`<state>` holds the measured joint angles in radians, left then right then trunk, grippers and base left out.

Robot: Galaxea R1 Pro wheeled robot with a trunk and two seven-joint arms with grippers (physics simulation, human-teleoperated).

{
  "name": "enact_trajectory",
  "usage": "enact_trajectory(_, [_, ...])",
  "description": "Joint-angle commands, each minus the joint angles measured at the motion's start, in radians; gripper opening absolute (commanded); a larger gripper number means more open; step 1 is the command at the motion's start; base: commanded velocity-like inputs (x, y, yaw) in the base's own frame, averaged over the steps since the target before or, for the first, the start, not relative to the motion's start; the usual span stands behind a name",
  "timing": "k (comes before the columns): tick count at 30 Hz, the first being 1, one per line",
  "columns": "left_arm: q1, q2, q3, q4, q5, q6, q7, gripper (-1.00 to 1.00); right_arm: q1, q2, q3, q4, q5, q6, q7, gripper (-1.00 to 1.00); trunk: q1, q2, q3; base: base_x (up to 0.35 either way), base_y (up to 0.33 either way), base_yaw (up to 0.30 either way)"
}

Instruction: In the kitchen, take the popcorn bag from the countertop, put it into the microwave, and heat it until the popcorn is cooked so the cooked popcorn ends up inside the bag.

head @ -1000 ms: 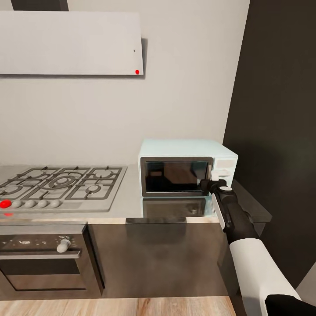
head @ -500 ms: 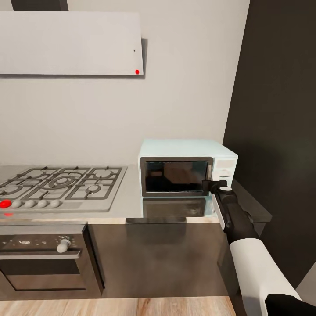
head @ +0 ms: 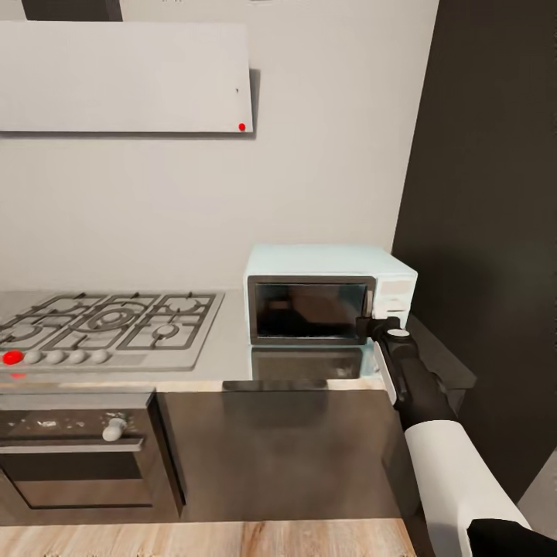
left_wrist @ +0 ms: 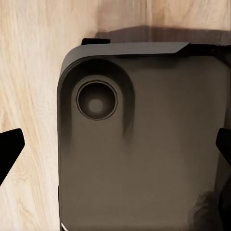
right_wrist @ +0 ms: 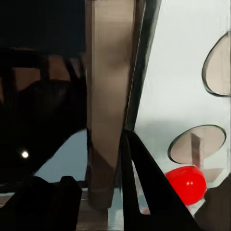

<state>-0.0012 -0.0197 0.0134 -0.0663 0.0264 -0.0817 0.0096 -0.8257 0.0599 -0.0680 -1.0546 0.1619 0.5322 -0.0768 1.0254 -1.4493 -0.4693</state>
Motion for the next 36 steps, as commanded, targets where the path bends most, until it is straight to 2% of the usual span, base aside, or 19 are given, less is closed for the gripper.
enact_trajectory(1, [0.0, 0.0, 0.001, 0.0, 0.003, -0.003, 0.001, 1.0, -0.001, 0.001, 0.008, -0.003, -0.016, 0.003, 0.006, -1.0, 0.0, -0.001, -0.001, -0.173, 0.0, 0.0])
enact_trajectory(22, [0.0, 0.001, 0.0, 0.0, 0.001, -0.003, 0.001, 1.0, -0.001, 0.001, 0.008, -0.006, -0.016, 0.004, 0.0, -1.0, 0.0, -0.001, -0.001, -0.128, 0.0, 0.0])
enact_trajectory(23, [-0.002, 0.0, 0.002, 0.0, 0.001, -0.003, 0.001, 1.0, -0.001, 0.008, 0.012, -0.007, -0.047, -0.004, -0.003, -1.0, 0.0, -0.001, -0.001, 0.0, 0.0, 0.0])
enact_trajectory(28, [-0.002, 0.0, 0.002, 0.0, 0.001, -0.003, 0.001, 1.0, -0.001, 0.012, 0.014, -0.004, -0.037, -0.004, -0.008, -1.0, 0.0, -0.001, -0.001, 0.0, 0.0, 0.0])
enact_trajectory(33, [-0.002, 0.0, 0.002, 0.0, 0.001, -0.003, 0.001, 1.0, -0.001, 0.024, 0.014, 0.007, 0.037, -0.02, -0.015, -1.0, 0.0, -0.001, -0.001, 0.0, 0.0, 0.0])
enact_trajectory(36, [-0.002, -0.002, 0.002, 0.0, 0.001, -0.003, 0.001, 1.0, -0.001, 0.024, 0.013, 0.009, 0.039, -0.022, -0.019, -1.0, 0.0, -0.001, -0.001, -0.011, 0.0, 0.0])
